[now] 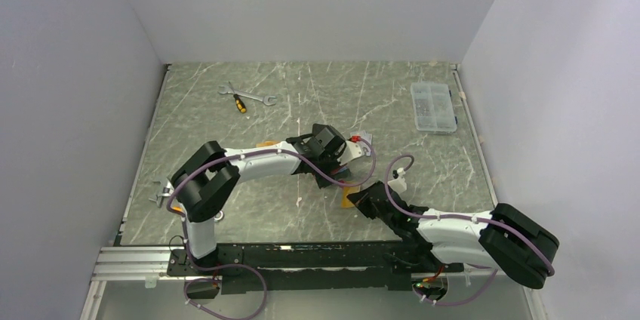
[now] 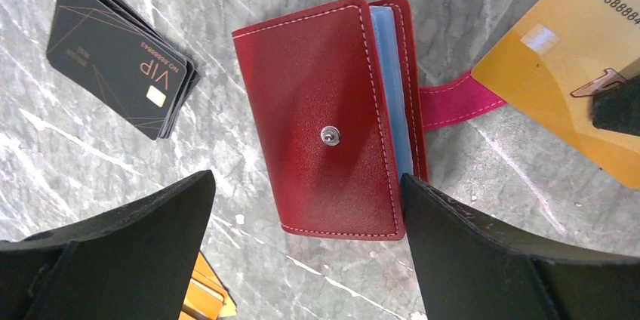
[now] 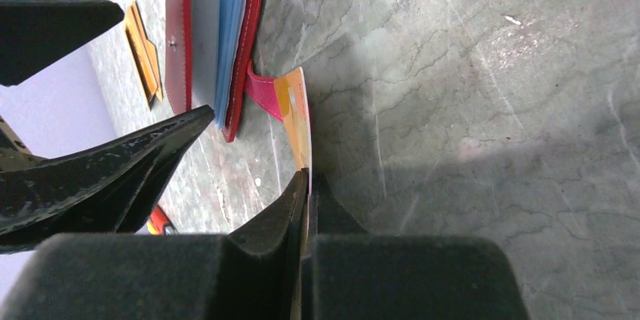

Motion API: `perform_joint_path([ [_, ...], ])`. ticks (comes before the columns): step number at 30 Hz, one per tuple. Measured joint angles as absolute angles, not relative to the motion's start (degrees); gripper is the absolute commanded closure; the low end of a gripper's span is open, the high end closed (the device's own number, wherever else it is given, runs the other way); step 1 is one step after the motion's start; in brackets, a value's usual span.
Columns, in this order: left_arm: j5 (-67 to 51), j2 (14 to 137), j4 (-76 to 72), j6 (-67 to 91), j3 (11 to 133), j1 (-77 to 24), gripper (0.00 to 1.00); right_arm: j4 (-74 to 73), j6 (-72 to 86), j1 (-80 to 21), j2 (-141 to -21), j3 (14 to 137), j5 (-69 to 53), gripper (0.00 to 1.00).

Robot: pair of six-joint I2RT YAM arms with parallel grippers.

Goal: Put the credit cards into the card holder
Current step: Open the card holder at the center of the board.

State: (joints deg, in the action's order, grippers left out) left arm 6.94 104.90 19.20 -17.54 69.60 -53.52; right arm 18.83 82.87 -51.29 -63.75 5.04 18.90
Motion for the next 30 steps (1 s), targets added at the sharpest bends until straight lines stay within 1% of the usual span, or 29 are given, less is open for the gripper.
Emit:
perform_joint_path([
  [9,6.4,106.9,19.4,-17.5,70.0,-53.7,0.01,19.2,83.2,-51.3,-63.8,4.8,18.9,1.00],
  [21,10.4,107.0,18.2,-19.2,70.3,-53.6,0.00,21.1,83.7,-51.3,-64.6,4.3,18.8,1.00],
  [30,10.9,107.7,17.8,-20.2,72.8,-52.3,0.01,21.8,84.2,-51.6,-65.1,4.2,18.9,1.00],
])
